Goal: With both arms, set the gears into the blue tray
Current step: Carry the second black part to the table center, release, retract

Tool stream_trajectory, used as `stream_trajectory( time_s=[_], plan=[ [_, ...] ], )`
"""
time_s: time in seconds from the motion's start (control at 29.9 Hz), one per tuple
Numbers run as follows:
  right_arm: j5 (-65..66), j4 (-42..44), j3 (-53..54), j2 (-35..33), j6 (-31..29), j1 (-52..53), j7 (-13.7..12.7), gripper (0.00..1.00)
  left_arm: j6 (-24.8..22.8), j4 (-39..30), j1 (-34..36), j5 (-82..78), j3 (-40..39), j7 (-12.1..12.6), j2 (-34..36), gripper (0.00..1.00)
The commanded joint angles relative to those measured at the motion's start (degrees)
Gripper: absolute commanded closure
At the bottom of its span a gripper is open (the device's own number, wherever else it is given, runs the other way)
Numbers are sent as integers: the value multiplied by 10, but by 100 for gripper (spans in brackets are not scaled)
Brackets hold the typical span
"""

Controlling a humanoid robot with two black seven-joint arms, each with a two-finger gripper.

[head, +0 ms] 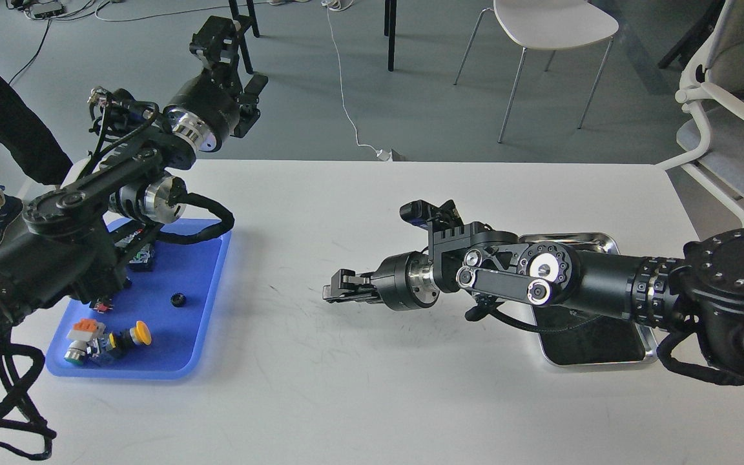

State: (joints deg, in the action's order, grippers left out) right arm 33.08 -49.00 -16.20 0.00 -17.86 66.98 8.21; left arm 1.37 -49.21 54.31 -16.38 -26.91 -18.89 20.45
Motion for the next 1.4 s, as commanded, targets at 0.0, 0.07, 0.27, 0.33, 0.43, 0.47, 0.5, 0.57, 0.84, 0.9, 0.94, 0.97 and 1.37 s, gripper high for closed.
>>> stream_trajectory(
  time_s=[0.0,0.07,0.27,0.33,0.43,0.47,0.5,0.57,0.84,0.9,0.94,0.97,1.37],
  plan=[
    [-51,-4,6,0,-4,-5,0,98,-1,0,0,0,-3,0,2,2],
    [-56,-6,6,0,-6,-10,0,95,-1,0,0,0,-3,0,2,2],
    [-56,-5,6,0,-2,-26,-7,72,0,0,0,0,-4,0,3,2],
    [-56,-4,6,0,-2,-29,-10,63,0,0,0,0,-4,0,4,2],
    [-56,-3,6,0,-2,-30,-11,58,0,0,0,0,-9,0,5,2],
    [-56,-3,6,0,-2,-30,-12,57,0,-1,0,0,-11,0,5,2],
    [-56,-3,6,0,-2,-30,-14,57,0,-1,0,0,-12,0,5,2],
    [-56,-3,6,0,-2,-30,-18,55,0,-1,0,0,-13,0,4,2],
    [-57,4,7,0,-4,-21,-18,15,0,0,-1,0,-12,0,5,2],
    [-58,5,14,0,-5,-17,-18,8,0,-1,-1,0,-12,0,5,2],
    [-57,6,23,0,-5,-12,-18,7,0,0,-1,0,-12,0,5,2],
    [-58,6,35,0,-7,-6,-18,7,0,-1,-1,0,-12,0,5,2],
    [-76,9,233,-92,-23,11,-12,5,-1,-1,-3,-6,-8,2,23,2]
  ],
)
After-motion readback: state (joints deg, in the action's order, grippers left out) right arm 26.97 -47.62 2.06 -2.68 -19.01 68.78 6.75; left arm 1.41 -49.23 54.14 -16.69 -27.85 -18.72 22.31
